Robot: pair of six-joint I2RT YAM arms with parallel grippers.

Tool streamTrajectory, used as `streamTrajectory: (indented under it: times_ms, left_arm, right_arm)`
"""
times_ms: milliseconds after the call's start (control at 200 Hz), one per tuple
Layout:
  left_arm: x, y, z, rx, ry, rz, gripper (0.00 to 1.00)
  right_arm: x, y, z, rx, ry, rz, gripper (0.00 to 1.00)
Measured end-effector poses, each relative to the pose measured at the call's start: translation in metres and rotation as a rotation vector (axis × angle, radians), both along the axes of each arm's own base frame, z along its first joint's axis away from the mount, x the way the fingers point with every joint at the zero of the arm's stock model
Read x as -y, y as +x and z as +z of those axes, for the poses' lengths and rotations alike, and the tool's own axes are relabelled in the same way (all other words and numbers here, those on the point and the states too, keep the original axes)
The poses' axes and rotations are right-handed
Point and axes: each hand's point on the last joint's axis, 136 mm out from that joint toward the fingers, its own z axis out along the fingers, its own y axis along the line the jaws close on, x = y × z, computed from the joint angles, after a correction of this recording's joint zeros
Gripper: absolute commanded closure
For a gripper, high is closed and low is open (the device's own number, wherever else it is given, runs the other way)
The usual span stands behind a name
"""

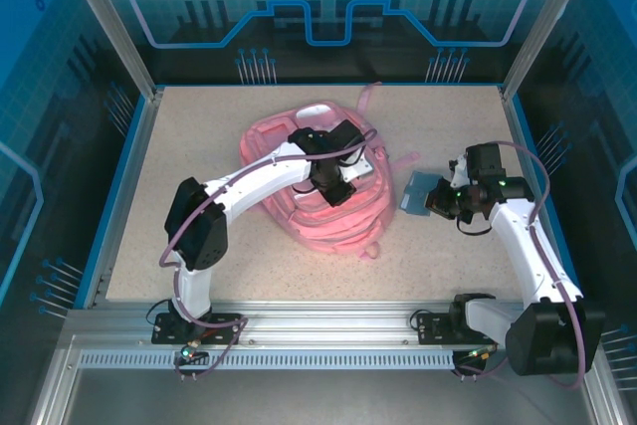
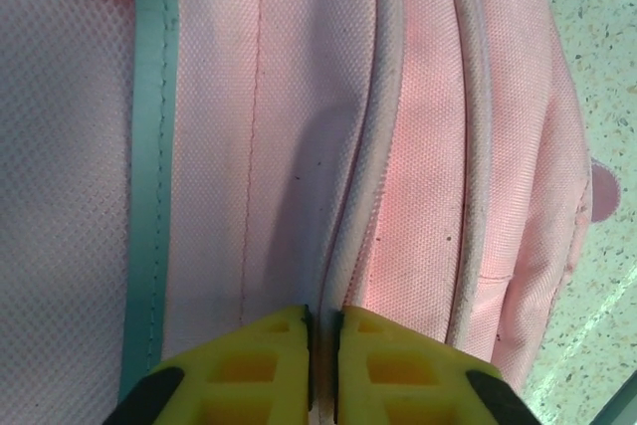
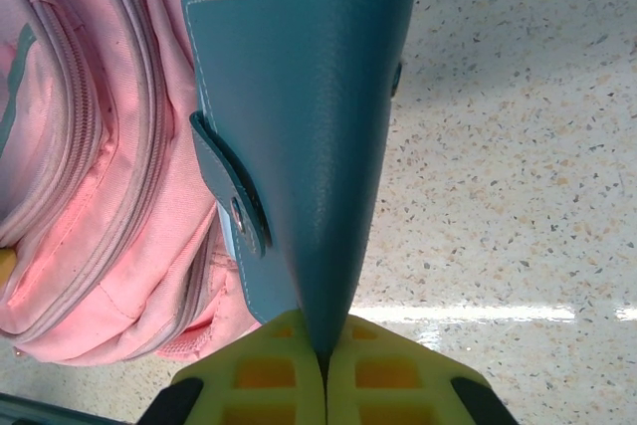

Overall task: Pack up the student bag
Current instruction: Open the student bag at the top-center of the table, then place the card holder in the student bag, then close the student bag at the top-center of the table.

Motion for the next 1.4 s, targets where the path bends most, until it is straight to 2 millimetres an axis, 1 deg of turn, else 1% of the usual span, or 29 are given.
streamTrajectory:
  times_ms: [105,210,250,415,505,595,695,815,961,1056,1086,1166,1231,1296,1356,1401]
  left_arm:
    - [-0.001,0.001,0.007,0.012,-0.012,0.006,0.95]
    - [-0.003,0.006,0.024,0.058,-0.044,0.017,0.96]
    - [-0.003,0.009,0.034,0.085,-0.062,0.029,0.97]
    - [-0.010,0.019,0.073,0.213,-0.148,0.099,0.97]
    - [-0.013,0.026,0.086,0.258,-0.177,0.134,0.98]
    - [-0.013,0.029,0.089,0.277,-0.194,0.154,0.98]
    - [-0.012,0.031,0.087,0.277,-0.205,0.170,0.98]
    - [-0.010,0.032,0.086,0.277,-0.218,0.186,0.98]
    - [-0.007,0.035,0.087,0.282,-0.238,0.205,0.98]
    - [-0.005,0.037,0.089,0.285,-0.254,0.220,0.98]
    - [-0.005,0.037,0.090,0.286,-0.258,0.225,0.99]
    - [-0.006,0.041,0.091,0.287,-0.273,0.254,0.99]
    - [-0.011,0.048,0.093,0.292,-0.283,0.290,0.99]
    - [-0.015,0.055,0.096,0.293,-0.304,0.327,0.99]
    - [-0.016,0.058,0.097,0.283,-0.325,0.348,0.99]
    - [-0.015,0.058,0.097,0.272,-0.338,0.355,0.98]
  right_arm:
    - [-0.007,0.000,0.007,0.016,0.027,0.017,0.95]
    - [-0.022,-0.001,0.016,0.038,0.081,0.056,0.95]
    - [-0.032,-0.002,0.020,0.045,0.109,0.078,0.95]
    - [-0.075,-0.006,0.033,0.073,0.204,0.184,0.95]
    - [-0.101,-0.008,0.036,0.072,0.248,0.242,0.95]
    - [-0.122,-0.007,0.036,0.051,0.291,0.264,0.95]
    - [-0.137,0.003,0.033,0.018,0.328,0.236,0.95]
    - [-0.151,0.022,0.032,-0.015,0.365,0.177,0.95]
    - [-0.166,0.051,0.027,-0.037,0.402,0.082,0.94]
    - [-0.176,0.071,0.022,-0.038,0.422,0.032,0.90]
    - [-0.179,0.078,0.020,-0.037,0.428,0.021,0.87]
    - [-0.193,0.093,0.017,-0.041,0.450,0.018,0.74]
    - [-0.199,0.103,0.017,-0.031,0.460,0.018,0.62]
    - [-0.200,0.107,0.017,-0.021,0.463,0.015,0.56]
    - [-0.198,0.106,0.019,-0.006,0.459,0.020,0.55]
    - [-0.194,0.101,0.020,0.003,0.456,0.020,0.54]
